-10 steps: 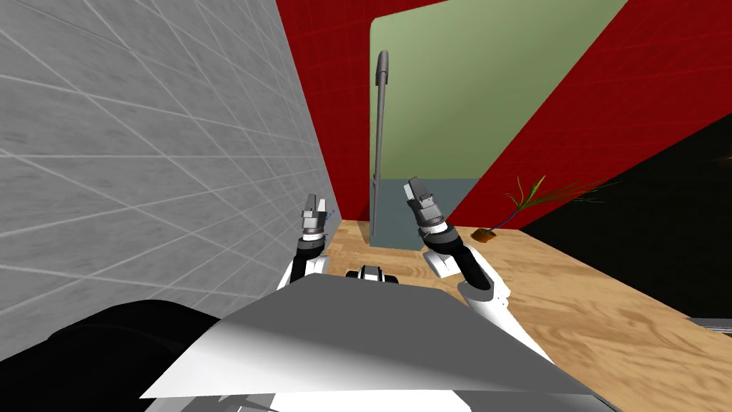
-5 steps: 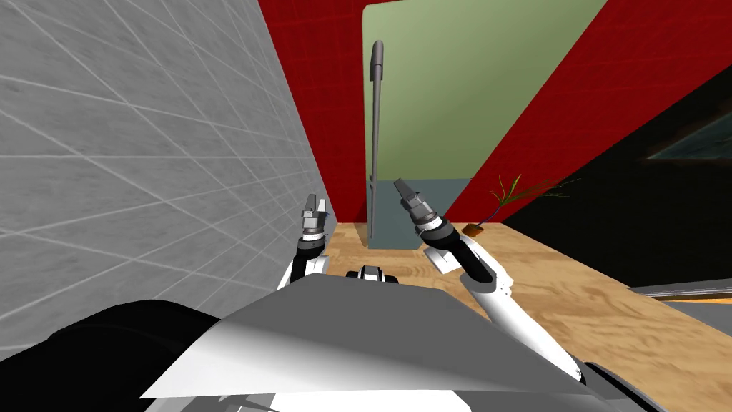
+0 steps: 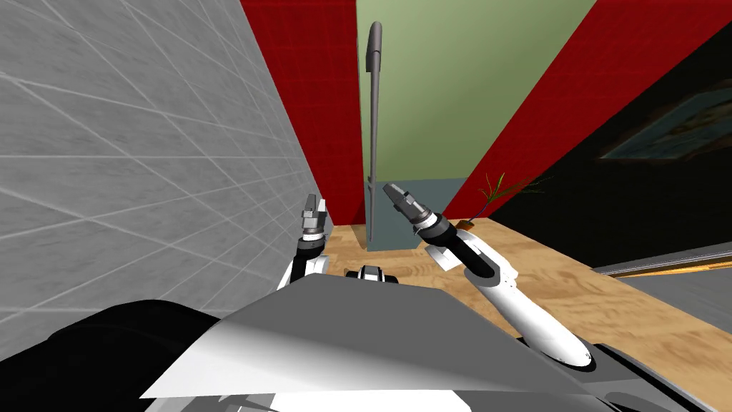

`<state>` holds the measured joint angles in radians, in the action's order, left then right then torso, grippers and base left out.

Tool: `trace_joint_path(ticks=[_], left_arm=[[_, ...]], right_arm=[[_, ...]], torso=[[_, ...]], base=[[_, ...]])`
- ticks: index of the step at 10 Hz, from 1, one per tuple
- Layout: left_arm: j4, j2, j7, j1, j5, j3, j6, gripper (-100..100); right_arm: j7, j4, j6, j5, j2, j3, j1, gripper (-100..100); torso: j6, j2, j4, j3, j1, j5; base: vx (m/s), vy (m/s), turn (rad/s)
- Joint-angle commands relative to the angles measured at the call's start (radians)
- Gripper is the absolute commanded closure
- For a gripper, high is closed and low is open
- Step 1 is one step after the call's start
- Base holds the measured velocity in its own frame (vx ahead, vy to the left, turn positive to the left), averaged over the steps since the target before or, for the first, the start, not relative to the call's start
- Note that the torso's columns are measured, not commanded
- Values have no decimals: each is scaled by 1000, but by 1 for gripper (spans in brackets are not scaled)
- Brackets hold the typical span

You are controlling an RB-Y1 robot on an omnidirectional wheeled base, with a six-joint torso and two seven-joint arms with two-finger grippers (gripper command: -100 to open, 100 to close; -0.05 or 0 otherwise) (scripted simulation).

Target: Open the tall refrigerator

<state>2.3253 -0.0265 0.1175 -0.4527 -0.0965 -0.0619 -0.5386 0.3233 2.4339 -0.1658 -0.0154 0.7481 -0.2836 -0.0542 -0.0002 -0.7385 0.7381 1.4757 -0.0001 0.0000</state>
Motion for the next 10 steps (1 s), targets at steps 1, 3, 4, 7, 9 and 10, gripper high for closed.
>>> trace_joint_path(ticks=[1, 3, 4, 7, 9, 10], left_arm=[[0, 0, 0, 0, 0, 0, 0, 0], [0, 0, 0, 0, 0, 0, 0, 0], [0, 0, 0, 0, 0, 0, 0, 0], [0, 0, 0, 0, 0, 0, 0, 0], [0, 0, 0, 0, 0, 0, 0, 0], [0, 0, 0, 0, 0, 0, 0, 0]], right_arm=[[18, 0, 35, 6, 63, -22, -41, -100], [33, -1, 67, 11, 114, -42, -79, -100], [48, -3, 100, 17, 152, -62, -117, -100], [63, -6, 133, 22, 214, -82, -155, -100], [78, -9, 165, 28, 264, -102, -192, -100], [93, -12, 197, 33, 301, -121, -230, -100]], torso=[[1, 1, 0, 1, 0, 0], [0, 1, 0, 0, 1, 0], [0, 0, 0, 0, 0, 0], [1, 1, 0, 0, 0, 0], [0, 0, 0, 0, 0, 0], [0, 0, 0, 0, 0, 0]], base=[[66, 54, -115], [72, 82, -154], [84, 87, -189], [70, 70, -138], [66, 76, -148], [69, 83, -184]])
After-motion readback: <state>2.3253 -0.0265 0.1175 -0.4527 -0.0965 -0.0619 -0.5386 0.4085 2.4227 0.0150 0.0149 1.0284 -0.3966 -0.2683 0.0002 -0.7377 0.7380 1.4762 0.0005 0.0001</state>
